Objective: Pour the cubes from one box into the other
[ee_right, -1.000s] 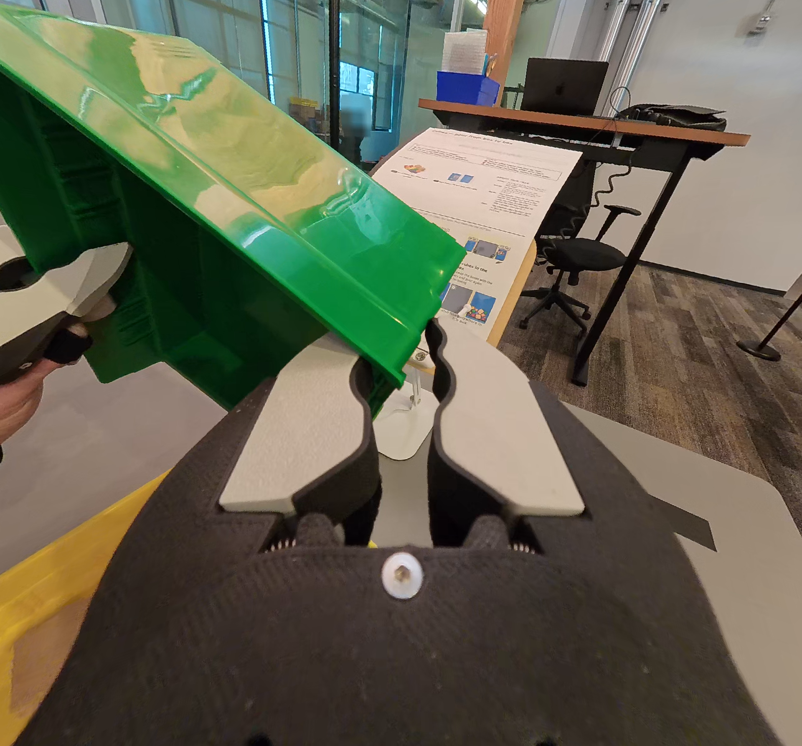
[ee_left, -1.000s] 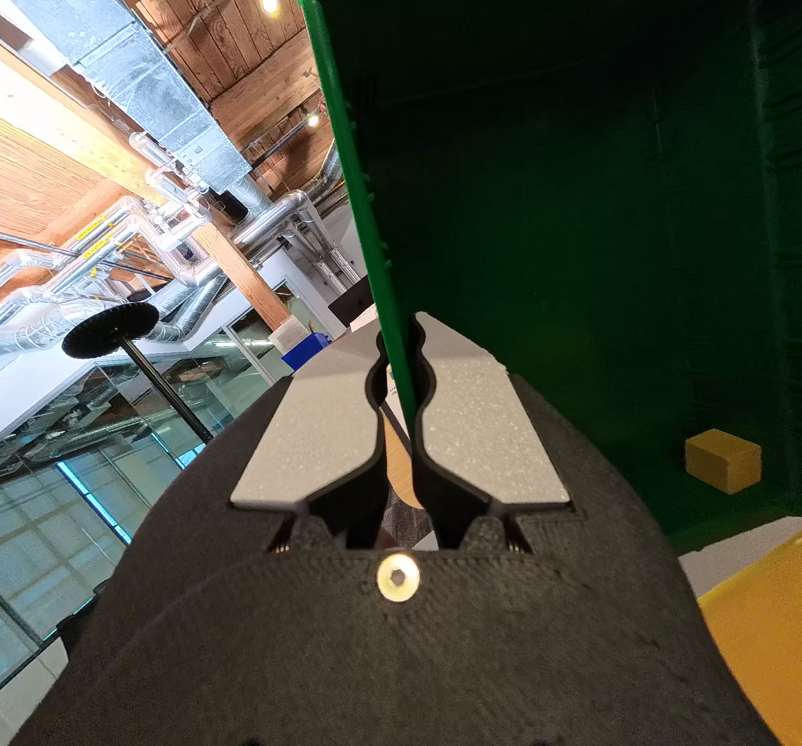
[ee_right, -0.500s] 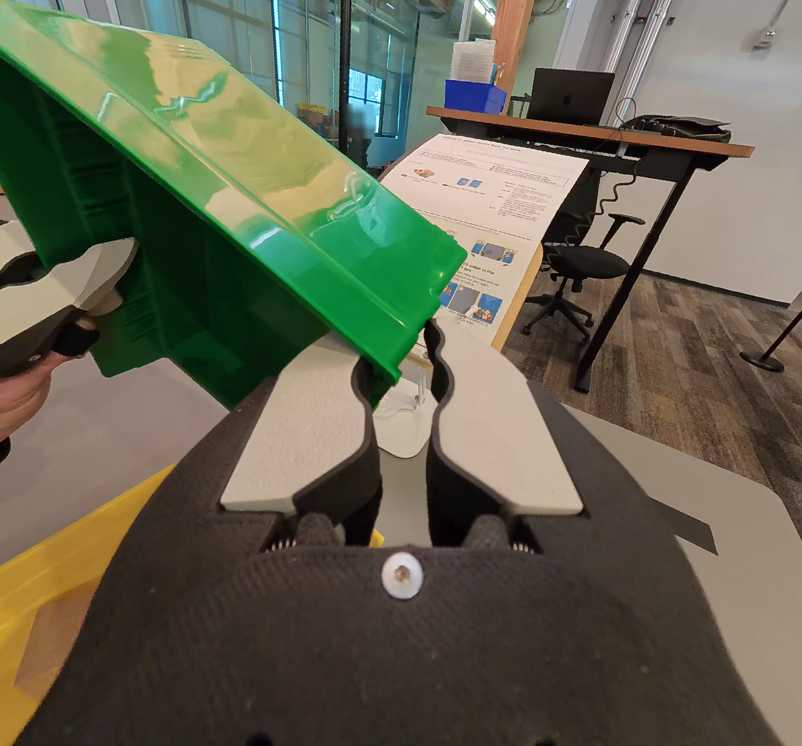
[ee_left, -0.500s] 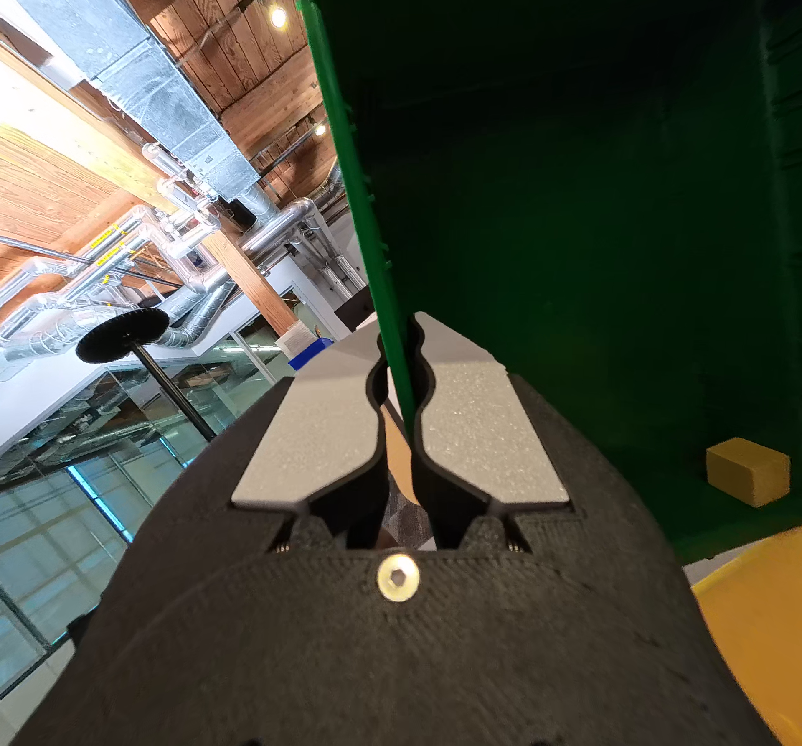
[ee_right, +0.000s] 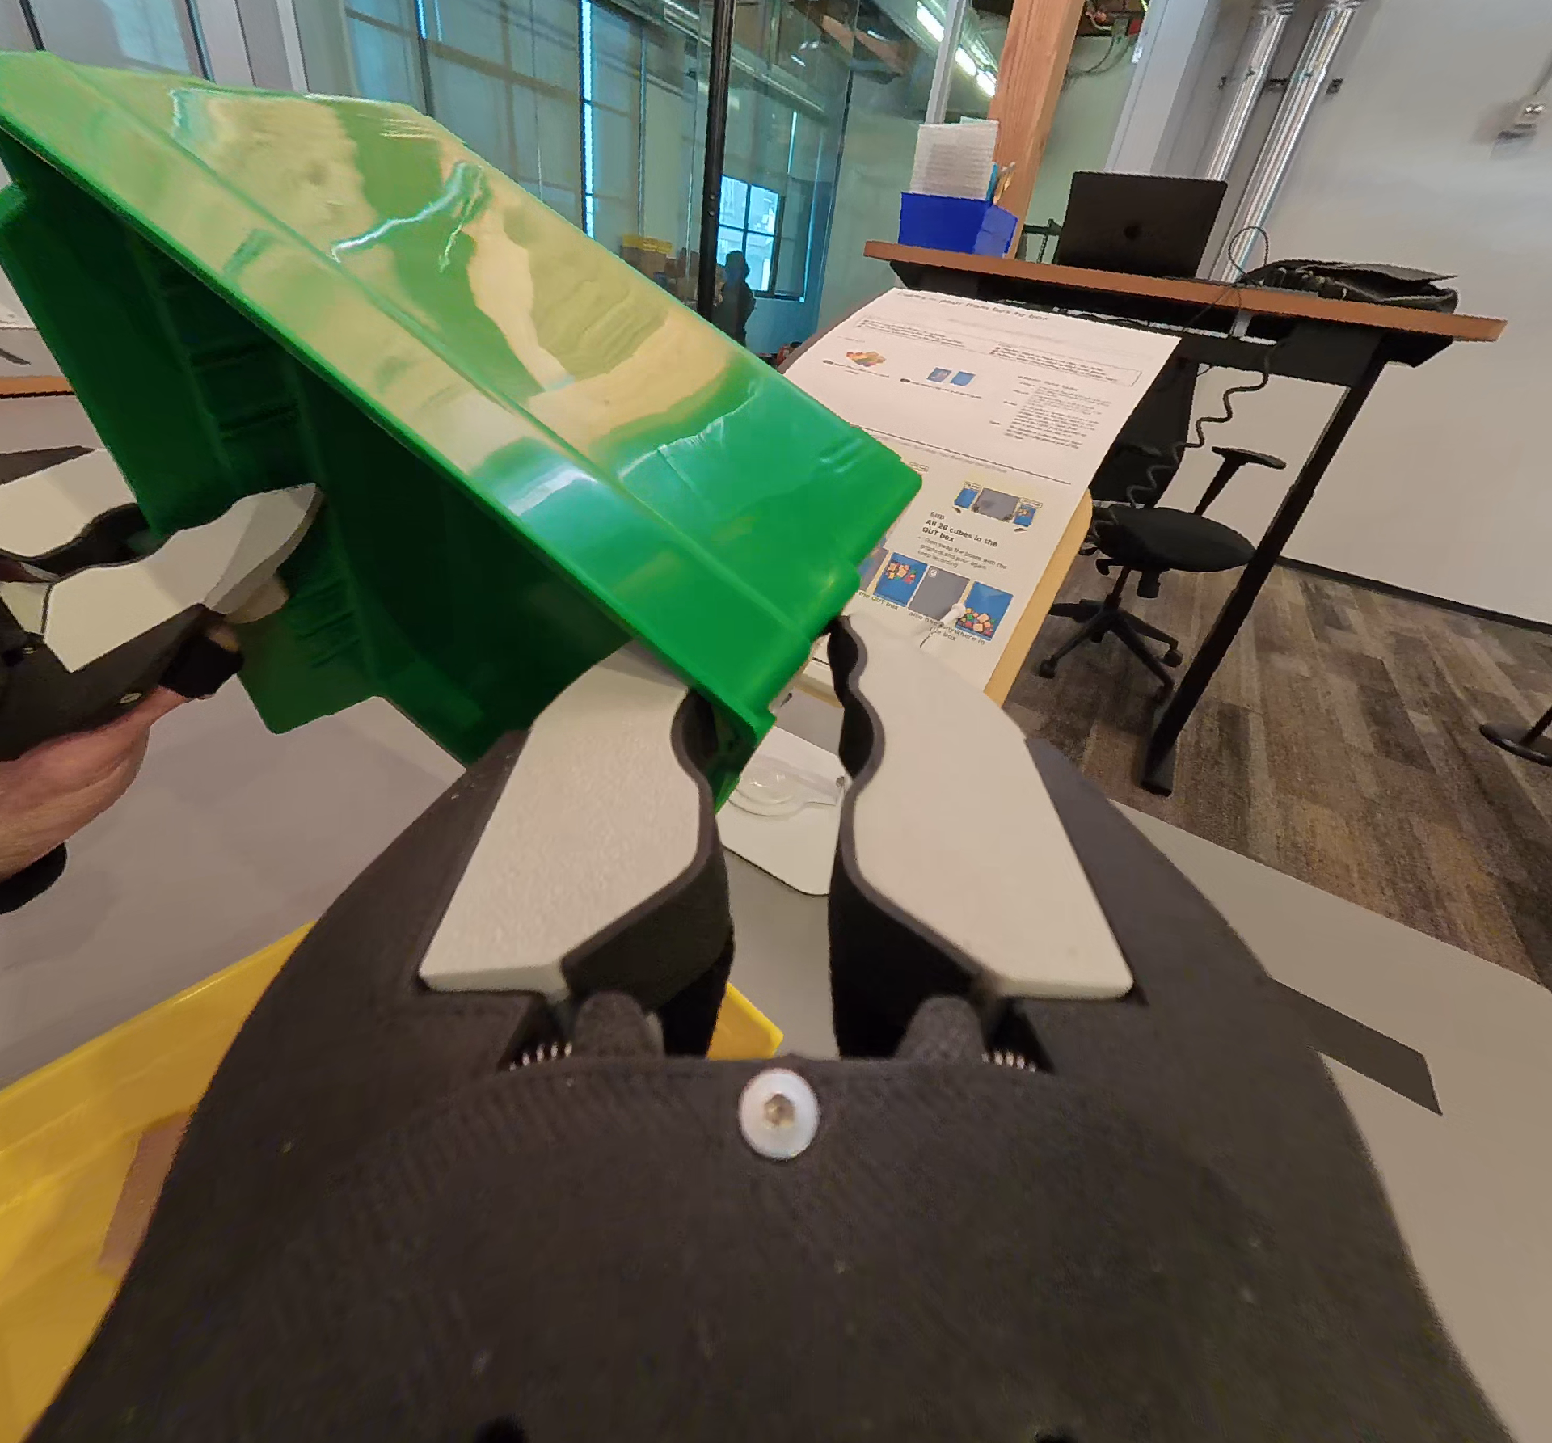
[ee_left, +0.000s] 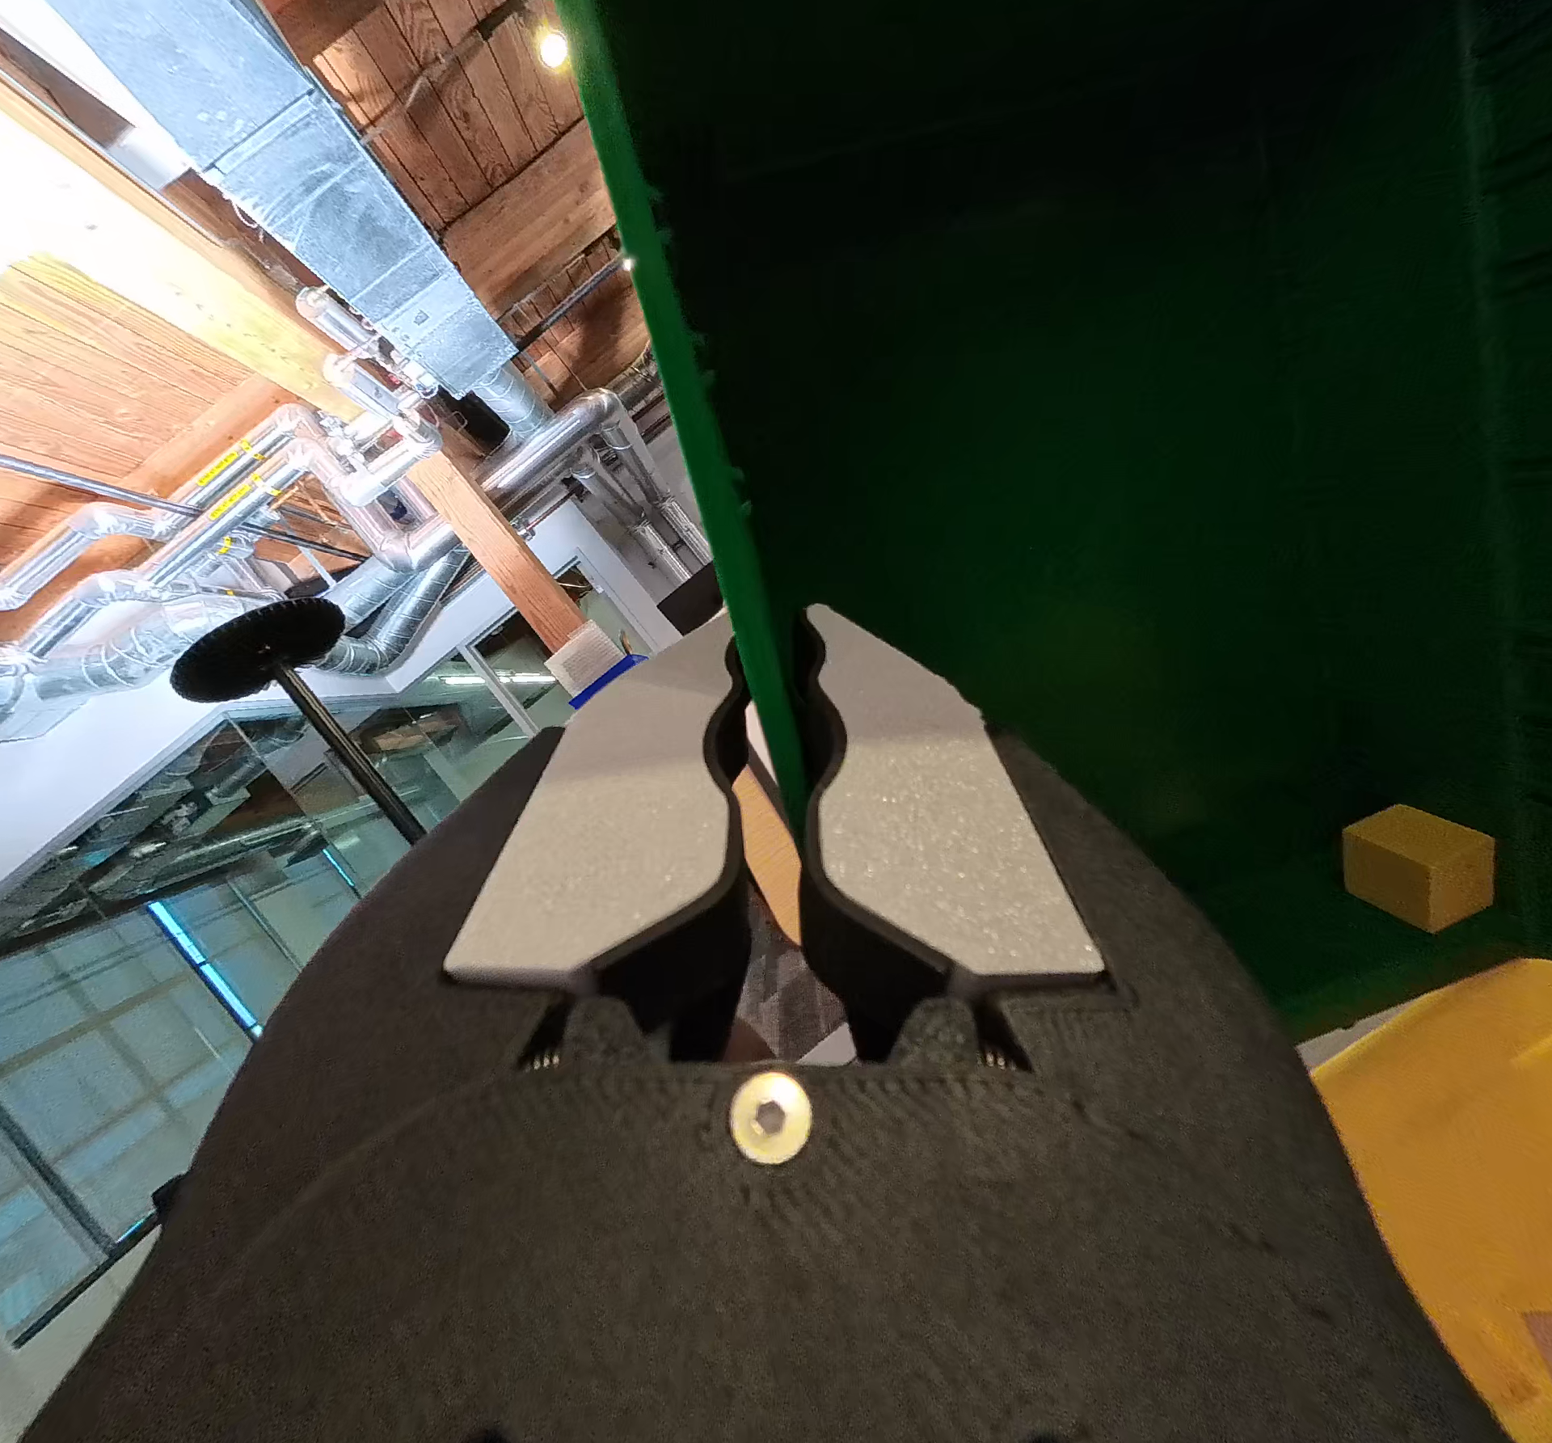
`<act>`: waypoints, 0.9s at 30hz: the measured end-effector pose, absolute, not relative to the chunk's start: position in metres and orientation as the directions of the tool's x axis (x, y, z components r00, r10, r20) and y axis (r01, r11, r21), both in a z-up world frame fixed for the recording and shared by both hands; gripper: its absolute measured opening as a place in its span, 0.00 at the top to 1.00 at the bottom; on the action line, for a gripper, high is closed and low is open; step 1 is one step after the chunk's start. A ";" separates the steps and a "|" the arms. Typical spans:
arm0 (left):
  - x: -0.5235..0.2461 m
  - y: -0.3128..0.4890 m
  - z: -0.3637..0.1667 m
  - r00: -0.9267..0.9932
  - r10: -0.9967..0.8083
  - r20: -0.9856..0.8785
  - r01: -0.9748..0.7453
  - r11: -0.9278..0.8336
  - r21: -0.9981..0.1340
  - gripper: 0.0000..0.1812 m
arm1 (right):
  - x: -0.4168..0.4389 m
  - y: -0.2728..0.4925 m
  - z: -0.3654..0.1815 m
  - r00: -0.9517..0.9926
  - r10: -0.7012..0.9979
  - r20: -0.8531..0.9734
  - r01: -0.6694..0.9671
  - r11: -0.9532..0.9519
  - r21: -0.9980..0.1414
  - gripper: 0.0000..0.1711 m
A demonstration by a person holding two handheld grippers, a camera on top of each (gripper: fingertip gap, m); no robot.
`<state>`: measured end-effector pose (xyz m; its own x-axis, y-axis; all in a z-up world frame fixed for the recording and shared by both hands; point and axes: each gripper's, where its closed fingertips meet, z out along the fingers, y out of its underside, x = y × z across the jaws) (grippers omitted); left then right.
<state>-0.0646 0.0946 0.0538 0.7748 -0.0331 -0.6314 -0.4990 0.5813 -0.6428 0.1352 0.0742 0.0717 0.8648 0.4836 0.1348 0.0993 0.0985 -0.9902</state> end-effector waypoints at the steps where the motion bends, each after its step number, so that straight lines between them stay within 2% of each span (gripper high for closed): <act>1: -0.065 0.094 0.054 0.775 -0.025 -0.631 -0.502 0.582 -0.640 0.96 | 0.135 0.073 0.071 0.864 0.483 0.140 0.103 0.102 -0.989 0.88; 5: -0.066 0.091 0.050 0.777 -0.014 -0.630 -0.502 0.590 -0.632 0.96 | 0.133 0.066 0.069 0.854 0.499 0.148 0.098 0.125 -0.987 0.87; 13: -0.062 0.083 0.039 0.777 -0.063 -0.627 -0.480 0.585 -0.654 0.92 | 0.126 0.054 0.071 0.823 0.546 0.160 0.081 0.166 -0.983 0.78; 19: -0.067 0.082 0.038 0.806 -0.040 -0.591 -0.470 0.563 -0.680 0.96 | 0.122 0.050 0.063 0.808 0.560 0.184 0.115 0.156 -0.981 0.81; 27: -0.067 0.084 0.040 0.827 -0.040 -0.561 -0.455 0.538 -0.709 0.97 | 0.116 0.048 0.047 0.795 0.579 0.184 0.130 0.133 -0.983 0.80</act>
